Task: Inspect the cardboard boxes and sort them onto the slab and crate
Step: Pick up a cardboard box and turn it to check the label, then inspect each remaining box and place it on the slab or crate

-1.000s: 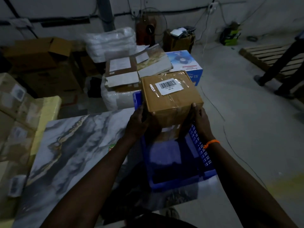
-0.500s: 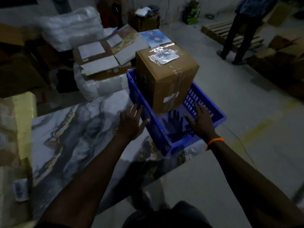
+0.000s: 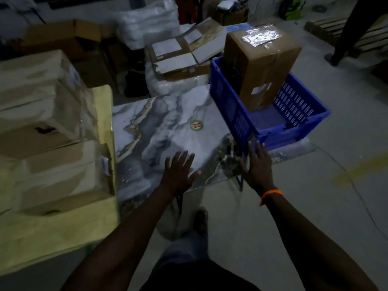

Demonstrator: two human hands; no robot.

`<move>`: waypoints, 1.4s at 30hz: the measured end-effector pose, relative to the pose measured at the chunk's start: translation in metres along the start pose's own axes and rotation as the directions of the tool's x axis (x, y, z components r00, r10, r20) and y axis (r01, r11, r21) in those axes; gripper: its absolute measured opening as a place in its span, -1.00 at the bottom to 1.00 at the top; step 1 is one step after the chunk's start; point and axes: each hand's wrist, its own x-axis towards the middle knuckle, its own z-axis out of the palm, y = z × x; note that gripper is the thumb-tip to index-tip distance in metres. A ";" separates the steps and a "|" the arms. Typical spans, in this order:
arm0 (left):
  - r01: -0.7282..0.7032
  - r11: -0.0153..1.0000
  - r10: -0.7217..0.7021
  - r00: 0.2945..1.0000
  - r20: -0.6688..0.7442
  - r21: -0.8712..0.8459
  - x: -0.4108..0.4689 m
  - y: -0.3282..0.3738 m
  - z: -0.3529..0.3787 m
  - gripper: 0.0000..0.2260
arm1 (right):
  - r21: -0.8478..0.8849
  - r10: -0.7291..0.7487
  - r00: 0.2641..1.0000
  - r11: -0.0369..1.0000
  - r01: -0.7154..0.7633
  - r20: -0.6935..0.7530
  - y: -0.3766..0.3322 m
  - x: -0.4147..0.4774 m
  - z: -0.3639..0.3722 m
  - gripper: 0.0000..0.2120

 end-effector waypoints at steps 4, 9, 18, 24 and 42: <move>0.099 0.995 -0.098 0.991 0.088 -0.005 -0.059 -0.036 -0.003 -0.20 | -0.004 -0.086 0.985 0.996 0.088 0.152 -0.048 -0.040 0.038 -0.26; 0.201 0.980 -0.200 0.975 0.101 -0.007 -0.101 -0.099 -0.020 -0.15 | 0.045 -0.173 0.960 0.985 0.167 0.222 -0.126 -0.056 0.084 -0.21; 0.259 0.965 -0.263 0.958 0.113 0.050 -0.158 -0.322 -0.038 -0.40 | 0.152 -0.326 0.893 0.944 0.292 0.309 -0.315 -0.050 0.205 -0.33; 0.423 0.906 -0.420 0.897 0.136 0.009 -0.225 -0.462 -0.077 -0.21 | 0.191 -0.267 0.866 0.960 0.203 0.423 -0.439 -0.059 0.283 -0.37; 0.575 0.575 -0.610 0.775 0.164 -0.582 -0.252 -0.533 -0.097 -0.02 | 0.528 0.203 0.872 0.727 -0.439 0.446 -0.517 -0.072 0.280 -0.81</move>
